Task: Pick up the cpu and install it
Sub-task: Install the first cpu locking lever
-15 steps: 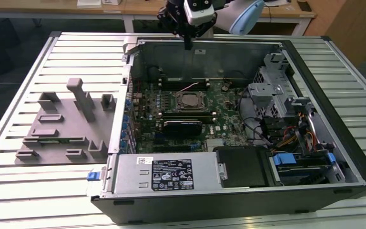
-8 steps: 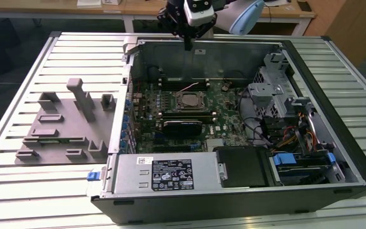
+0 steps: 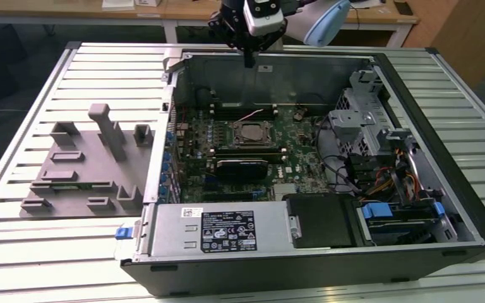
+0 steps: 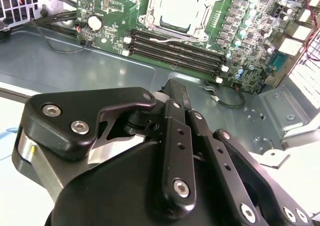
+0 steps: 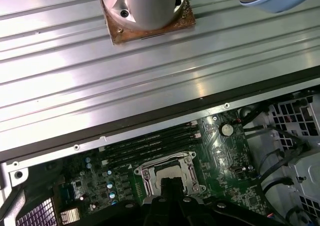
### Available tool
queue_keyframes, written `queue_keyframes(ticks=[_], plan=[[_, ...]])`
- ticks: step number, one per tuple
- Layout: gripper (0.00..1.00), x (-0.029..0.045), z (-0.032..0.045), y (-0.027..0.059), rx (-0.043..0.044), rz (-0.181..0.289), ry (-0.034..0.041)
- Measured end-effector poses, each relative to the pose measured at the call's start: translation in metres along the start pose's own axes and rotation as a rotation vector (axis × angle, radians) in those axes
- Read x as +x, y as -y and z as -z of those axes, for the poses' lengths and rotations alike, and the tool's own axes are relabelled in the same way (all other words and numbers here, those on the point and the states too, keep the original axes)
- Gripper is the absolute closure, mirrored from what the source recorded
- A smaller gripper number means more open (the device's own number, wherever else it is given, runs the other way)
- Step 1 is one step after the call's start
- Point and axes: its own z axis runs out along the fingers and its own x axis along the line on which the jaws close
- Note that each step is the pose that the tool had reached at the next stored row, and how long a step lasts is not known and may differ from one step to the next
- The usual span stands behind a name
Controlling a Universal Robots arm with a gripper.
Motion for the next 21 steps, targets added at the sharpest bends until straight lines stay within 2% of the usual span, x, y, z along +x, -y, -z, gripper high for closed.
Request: queue_keyframes(ticks=[21], plan=[[0.89,0.0007,-0.0083,0.0012,0.0,0.0,0.0001]])
